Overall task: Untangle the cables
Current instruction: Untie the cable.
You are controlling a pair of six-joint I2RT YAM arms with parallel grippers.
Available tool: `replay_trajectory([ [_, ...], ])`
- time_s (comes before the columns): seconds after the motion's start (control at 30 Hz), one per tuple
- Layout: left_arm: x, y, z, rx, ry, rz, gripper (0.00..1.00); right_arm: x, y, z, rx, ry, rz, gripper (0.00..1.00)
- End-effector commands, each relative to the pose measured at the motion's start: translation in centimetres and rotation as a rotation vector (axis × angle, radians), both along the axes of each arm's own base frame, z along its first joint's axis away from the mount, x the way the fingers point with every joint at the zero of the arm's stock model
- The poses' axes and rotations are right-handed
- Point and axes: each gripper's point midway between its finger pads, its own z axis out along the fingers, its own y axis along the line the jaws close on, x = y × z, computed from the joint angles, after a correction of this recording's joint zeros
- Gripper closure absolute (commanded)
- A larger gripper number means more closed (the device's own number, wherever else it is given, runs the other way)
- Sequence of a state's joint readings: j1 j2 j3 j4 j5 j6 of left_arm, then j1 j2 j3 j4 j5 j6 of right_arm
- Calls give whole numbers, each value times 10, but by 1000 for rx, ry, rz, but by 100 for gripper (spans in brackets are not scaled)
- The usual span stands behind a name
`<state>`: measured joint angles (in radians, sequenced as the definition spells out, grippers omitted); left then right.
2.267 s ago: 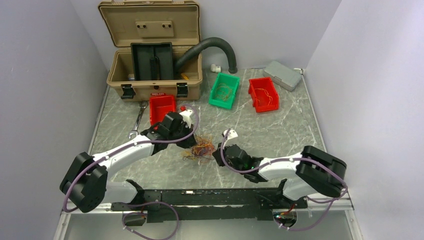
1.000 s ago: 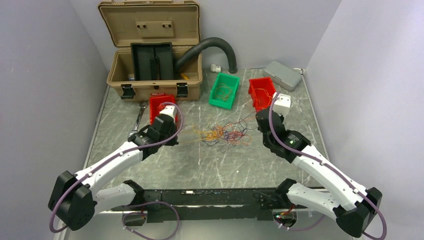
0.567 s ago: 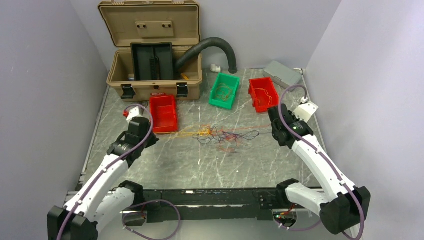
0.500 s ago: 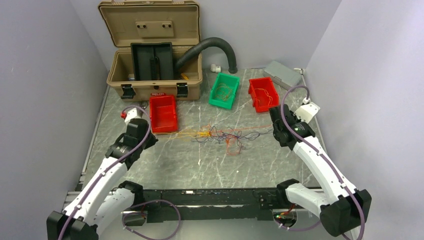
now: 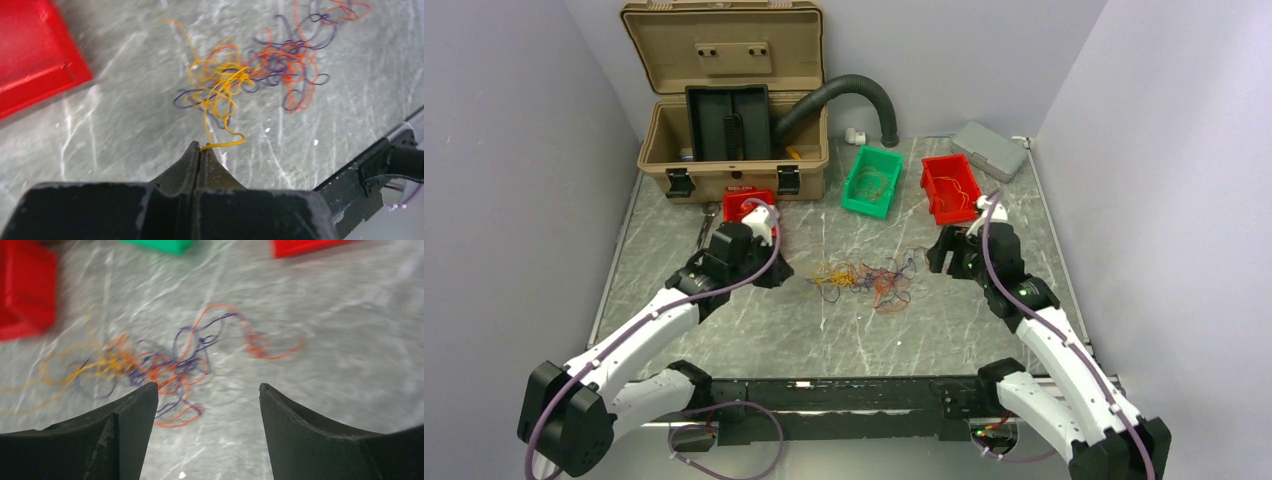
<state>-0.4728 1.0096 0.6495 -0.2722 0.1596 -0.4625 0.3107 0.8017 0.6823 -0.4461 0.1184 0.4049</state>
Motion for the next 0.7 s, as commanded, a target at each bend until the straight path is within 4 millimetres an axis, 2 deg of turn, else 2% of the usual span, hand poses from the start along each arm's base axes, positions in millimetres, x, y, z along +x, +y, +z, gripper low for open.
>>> replay_trajectory([
  [0.0, 12, -31, 48, -43, -154, -130, 100, -4, 78, 5, 114, -31, 416, 22],
  [0.1, 14, -29, 50, -32, -158, -116, 100, -3, 99, -12, 31, 7, 443, 18],
  [0.2, 15, -22, 52, -4, -156, -89, 100, -1, 117, -31, -45, 59, 449, 19],
  [0.33, 16, -16, 55, 15, -157, -62, 100, 9, 123, -63, -126, 152, 367, 22],
  [0.5, 17, -11, 63, 19, -177, -41, 100, 7, 122, -96, -134, 219, 296, 22],
  [0.67, 22, -6, 68, 34, -193, -6, 100, -2, 131, -111, -124, 261, 307, 25],
])
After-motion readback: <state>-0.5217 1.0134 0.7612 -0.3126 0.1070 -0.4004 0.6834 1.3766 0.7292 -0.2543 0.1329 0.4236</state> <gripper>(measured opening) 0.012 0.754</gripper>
